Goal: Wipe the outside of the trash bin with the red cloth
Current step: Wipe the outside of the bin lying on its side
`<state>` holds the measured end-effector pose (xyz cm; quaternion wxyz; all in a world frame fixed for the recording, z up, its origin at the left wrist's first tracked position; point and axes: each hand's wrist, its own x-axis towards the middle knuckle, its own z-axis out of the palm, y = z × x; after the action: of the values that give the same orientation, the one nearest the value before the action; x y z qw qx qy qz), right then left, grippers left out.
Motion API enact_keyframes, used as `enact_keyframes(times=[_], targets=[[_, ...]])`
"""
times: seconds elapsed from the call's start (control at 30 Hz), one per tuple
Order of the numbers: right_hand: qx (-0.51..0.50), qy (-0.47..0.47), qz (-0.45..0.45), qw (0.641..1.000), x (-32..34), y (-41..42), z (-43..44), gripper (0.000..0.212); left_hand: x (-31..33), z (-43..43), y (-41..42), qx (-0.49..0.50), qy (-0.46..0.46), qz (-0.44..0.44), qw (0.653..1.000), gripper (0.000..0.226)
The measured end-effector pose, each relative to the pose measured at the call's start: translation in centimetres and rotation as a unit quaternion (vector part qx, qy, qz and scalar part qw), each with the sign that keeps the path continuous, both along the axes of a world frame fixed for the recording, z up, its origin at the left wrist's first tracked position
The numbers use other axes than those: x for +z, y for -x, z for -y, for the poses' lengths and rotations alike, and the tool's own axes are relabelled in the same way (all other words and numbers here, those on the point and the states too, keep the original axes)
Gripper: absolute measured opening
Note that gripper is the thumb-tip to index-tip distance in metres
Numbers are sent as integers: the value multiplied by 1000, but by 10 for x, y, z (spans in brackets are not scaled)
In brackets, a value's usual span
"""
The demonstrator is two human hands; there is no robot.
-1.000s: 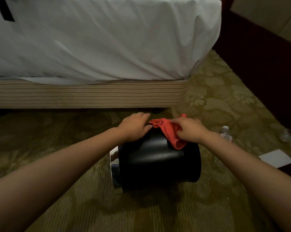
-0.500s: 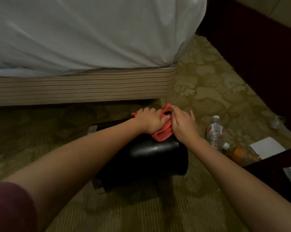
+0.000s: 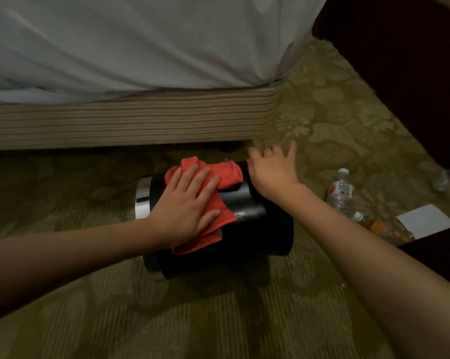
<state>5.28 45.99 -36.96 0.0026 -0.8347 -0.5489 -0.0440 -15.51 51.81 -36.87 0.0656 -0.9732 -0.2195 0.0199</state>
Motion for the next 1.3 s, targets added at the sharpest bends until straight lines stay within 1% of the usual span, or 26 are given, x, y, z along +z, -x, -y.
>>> enact_keyframes(times=[0.1,0.2,0.23,0.3,0.37,0.4,0.43,0.47,0.53,0.6,0.63,0.7,0.77,0.83,0.87,0.93,1.0,1.07,1.1,1.13,1.2,1.27,1.3], targets=[[60,-36,-25,997,-9,15,-3,42,-1,-6,-3,1,-8,15,1000,72],[71,-63,-21,995,-12,13,-4,42,-1,-18,-2,-22,1,-18,1000,76],[70,-66,-22,995,-12,12,-3,42,0,-26,-2,-12,13,-26,1000,78],[64,-70,-22,995,-12,13,-3,41,0,-50,-3,51,55,-7,997,77],[57,-73,-23,995,-12,14,-5,39,2,-76,-4,107,140,-12,984,68],[54,-72,-26,996,-12,13,-7,36,3,-85,-5,120,183,-21,976,63],[48,-70,-32,996,-10,12,-8,34,4,-90,-6,124,205,-24,971,60],[41,-69,-39,996,-9,11,-9,31,3,-90,-6,122,206,-20,971,58],[30,-77,-52,995,-8,12,-11,28,3,-80,2,112,160,-9,981,63],[21,-86,-59,994,-7,13,-10,27,3,-57,18,96,66,-13,993,76],[17,-86,-62,994,-7,14,-10,27,2,-41,27,84,26,-22,996,78],[14,-87,-58,994,-7,16,-8,27,-3,-9,45,56,-31,-20,998,76],[14,-99,-53,994,-9,19,-5,28,-11,7,53,21,-60,-21,998,74],[12,-105,-46,993,-13,19,-3,30,-12,0,52,1,-53,-13,999,73],[10,-100,-46,994,-13,18,-4,32,-10,-7,47,12,-35,-12,999,74],[8,-96,-48,994,-10,19,-8,32,-1,-32,28,73,16,-14,997,75],[3,-99,-47,994,-9,19,-8,31,1,-60,-2,137,86,-19,987,69],[-2,-110,-39,993,-10,19,-5,30,2,-76,-27,179,158,-57,969,61],[-4,-113,-36,993,-10,19,-3,29,1,-77,-33,185,163,-59,967,59],[-3,-114,-35,993,-9,19,-3,28,-1,-73,-34,183,150,-48,970,59],[0,-119,-40,992,-8,18,-6,27,-2,-55,-20,155,72,-6,985,66],[2,-118,-44,992,-8,18,-9,27,-7,-27,1,105,3,26,994,75],[-1,-114,-44,993,-8,18,-9,26,-12,-12,12,68,-29,36,997,77]])
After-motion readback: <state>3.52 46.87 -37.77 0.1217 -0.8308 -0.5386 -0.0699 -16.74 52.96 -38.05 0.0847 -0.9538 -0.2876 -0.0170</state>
